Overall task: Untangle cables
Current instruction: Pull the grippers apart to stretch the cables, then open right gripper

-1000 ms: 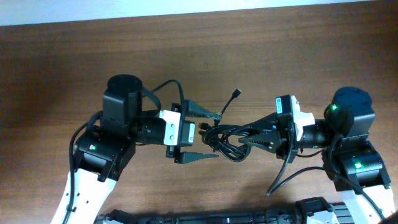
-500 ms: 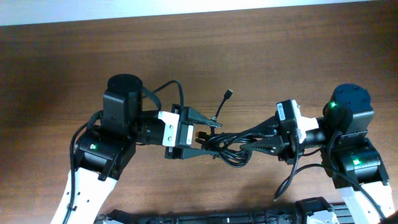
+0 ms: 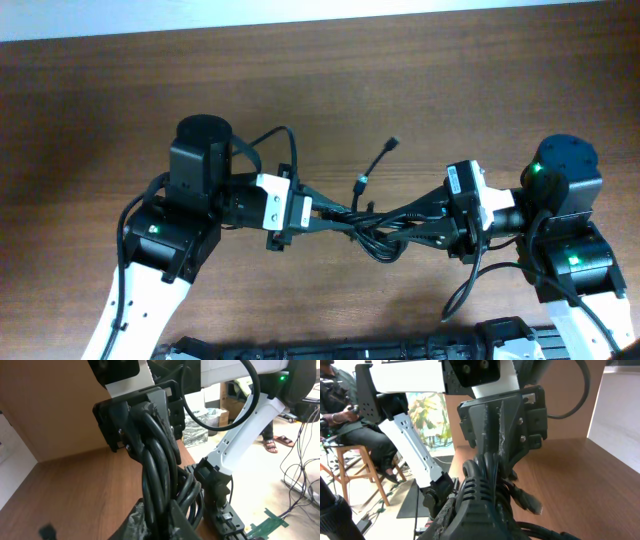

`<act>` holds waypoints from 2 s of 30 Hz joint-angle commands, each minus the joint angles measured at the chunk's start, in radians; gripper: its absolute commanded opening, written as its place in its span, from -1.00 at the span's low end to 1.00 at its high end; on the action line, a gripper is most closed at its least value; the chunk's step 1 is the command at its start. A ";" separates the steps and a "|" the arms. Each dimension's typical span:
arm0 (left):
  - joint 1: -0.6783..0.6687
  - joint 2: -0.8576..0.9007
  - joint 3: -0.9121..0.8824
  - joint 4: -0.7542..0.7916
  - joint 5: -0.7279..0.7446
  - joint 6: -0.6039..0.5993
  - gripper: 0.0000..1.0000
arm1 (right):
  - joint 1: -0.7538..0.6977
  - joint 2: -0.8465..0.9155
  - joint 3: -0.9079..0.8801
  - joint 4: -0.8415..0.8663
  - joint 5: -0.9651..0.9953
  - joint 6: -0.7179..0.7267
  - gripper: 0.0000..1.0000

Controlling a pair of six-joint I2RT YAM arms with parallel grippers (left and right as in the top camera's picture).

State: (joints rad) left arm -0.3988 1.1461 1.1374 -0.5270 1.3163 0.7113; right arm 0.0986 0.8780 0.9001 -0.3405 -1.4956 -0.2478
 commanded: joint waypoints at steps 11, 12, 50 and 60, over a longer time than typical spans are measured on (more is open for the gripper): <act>-0.085 0.007 0.013 0.018 -0.049 0.002 -0.40 | -0.001 -0.005 0.007 0.009 -0.043 0.002 -0.91; -0.085 0.007 0.013 0.018 -0.049 0.002 -0.53 | -0.001 -0.005 0.007 0.008 -0.043 0.002 -0.91; -0.084 0.006 0.014 0.193 -0.663 -0.354 -1.00 | -0.001 -0.005 0.007 0.061 0.489 0.493 0.39; -0.085 0.006 0.014 0.307 -0.803 -0.543 -1.00 | -0.001 -0.005 0.007 0.061 0.573 0.583 0.39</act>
State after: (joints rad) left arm -0.4877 1.1522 1.1370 -0.2348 0.5797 0.2276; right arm 0.0986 0.8772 0.9005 -0.2829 -0.9306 0.3077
